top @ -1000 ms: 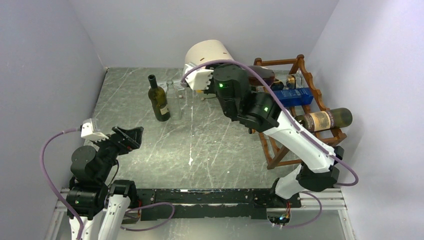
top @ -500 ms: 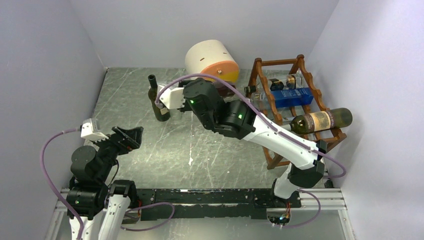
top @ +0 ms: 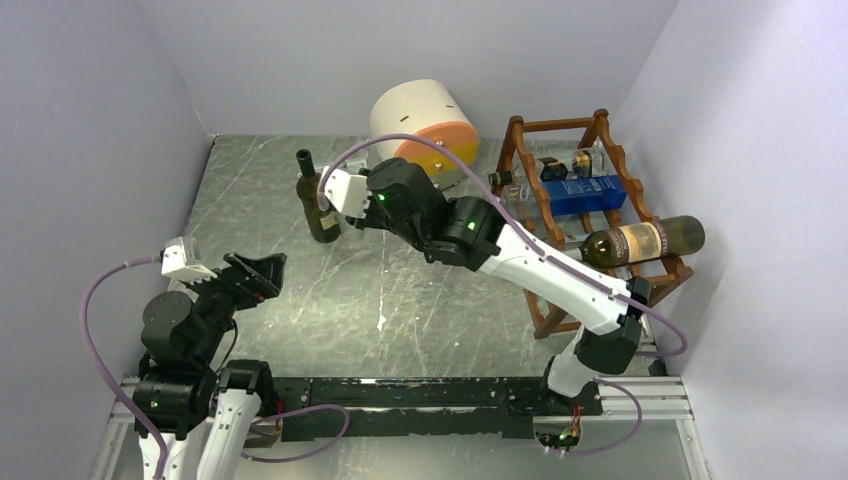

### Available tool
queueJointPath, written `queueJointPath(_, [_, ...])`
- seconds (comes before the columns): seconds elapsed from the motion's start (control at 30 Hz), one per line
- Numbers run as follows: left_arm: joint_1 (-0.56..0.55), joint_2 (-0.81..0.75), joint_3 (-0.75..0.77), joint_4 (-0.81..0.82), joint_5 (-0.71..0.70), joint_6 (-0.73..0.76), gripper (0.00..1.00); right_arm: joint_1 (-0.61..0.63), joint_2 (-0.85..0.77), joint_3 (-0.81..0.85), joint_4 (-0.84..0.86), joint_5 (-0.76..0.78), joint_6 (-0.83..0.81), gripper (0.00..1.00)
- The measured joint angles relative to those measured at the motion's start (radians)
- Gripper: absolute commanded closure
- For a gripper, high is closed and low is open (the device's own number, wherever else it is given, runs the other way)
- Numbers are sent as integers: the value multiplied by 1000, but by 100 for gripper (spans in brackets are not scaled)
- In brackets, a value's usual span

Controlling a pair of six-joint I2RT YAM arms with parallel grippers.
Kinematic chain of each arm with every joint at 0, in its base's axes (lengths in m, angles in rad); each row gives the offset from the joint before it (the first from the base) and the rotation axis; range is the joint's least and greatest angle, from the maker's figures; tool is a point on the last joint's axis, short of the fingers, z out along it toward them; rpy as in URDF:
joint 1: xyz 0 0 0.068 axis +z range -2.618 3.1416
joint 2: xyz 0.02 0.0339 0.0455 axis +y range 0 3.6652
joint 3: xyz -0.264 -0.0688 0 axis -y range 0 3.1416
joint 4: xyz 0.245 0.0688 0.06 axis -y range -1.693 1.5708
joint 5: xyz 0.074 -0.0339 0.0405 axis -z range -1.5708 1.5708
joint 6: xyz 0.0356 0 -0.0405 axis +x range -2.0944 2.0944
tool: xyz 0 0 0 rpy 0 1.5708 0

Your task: Take the wine bottle off the wine rack

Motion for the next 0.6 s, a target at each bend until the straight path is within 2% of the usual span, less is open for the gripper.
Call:
queueJointPath(0.27, [0,0,0,0,0,0,1,-157,0,-97,2,-204,130,100])
queueJointPath(0.6, [0,0,0,0,1,0,1,-313,0,-121,64,-381,218,100])
